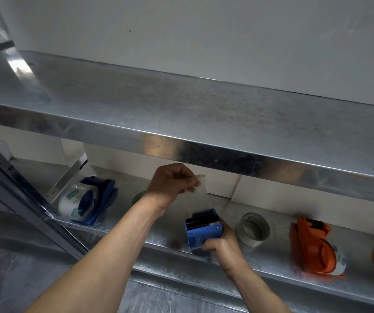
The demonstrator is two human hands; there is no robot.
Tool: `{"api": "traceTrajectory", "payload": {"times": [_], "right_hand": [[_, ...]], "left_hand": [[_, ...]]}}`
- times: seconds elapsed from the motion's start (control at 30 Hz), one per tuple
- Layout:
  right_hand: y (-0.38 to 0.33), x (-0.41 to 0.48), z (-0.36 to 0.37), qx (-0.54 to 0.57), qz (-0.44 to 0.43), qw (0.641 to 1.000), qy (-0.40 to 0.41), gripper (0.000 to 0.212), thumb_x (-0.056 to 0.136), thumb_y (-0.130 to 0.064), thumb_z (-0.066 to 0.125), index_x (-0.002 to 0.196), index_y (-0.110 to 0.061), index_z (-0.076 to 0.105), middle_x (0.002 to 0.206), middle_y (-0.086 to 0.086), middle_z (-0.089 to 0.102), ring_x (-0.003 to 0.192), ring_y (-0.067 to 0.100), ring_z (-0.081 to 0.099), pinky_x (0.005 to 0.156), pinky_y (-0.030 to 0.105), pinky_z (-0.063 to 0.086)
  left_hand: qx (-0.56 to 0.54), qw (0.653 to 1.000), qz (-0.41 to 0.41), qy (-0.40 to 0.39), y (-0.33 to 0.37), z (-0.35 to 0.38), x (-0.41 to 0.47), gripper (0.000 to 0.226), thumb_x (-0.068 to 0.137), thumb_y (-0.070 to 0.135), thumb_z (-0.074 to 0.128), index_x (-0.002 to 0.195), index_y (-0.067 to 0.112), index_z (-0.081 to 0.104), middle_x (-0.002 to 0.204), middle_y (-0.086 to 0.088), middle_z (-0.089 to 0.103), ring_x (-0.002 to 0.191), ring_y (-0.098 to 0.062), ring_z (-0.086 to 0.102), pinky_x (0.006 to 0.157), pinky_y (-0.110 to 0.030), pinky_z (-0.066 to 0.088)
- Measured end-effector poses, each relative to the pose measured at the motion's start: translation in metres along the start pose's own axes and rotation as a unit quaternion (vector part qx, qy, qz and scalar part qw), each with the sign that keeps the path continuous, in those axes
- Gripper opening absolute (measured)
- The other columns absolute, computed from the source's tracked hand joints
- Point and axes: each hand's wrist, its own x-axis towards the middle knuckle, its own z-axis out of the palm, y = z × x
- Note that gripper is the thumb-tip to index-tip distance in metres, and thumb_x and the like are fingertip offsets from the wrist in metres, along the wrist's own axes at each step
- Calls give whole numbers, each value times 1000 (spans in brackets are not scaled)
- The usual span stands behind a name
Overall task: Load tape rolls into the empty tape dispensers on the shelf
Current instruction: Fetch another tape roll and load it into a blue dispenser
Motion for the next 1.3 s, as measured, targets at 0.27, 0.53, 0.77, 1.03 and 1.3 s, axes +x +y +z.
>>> {"api": "traceTrajectory", "payload": {"times": [0.27,0.53,0.77,1.03,1.3], "right_hand": [[-4,-1,4,25,-16,999,-10,61,46,0,58,103,-19,69,83,0,75,76,10,68,57,21,53],[-10,-4,4,49,8,999,-8,56,47,0,55,102,-9,66,73,-1,69,63,7,66,49,22,49],[-8,11,4,108,118,987,31,55,51,-12,63,106,-10,63,96,14,72,90,33,67,60,37,53],[-34,22,-9,252,181,950,-26,31,77,-26,54,101,-8,64,93,15,68,80,30,64,59,32,44],[-40,23,-4,226,166,960,21,34,87,-41,66,106,-13,66,83,9,75,75,23,68,56,29,43]], "left_hand": [[-1,999,32,-42,7,9,-6,4,82,-10,65,83,-8,68,79,-21,73,69,-24,69,81,-45,56],[7,997,56,-58,7,11,-9,5,80,-15,64,85,-16,65,82,-31,70,69,-23,69,67,-26,56],[167,976,106,-94,-2,20,-19,26,77,2,75,68,26,72,87,1,76,95,-13,69,88,-26,53],[332,915,228,-29,-45,16,-15,8,76,13,78,73,20,76,135,8,53,139,-16,35,110,-31,34],[336,904,262,-40,-57,10,-19,17,71,15,80,79,30,74,149,26,32,144,-10,30,112,-27,33]]}}
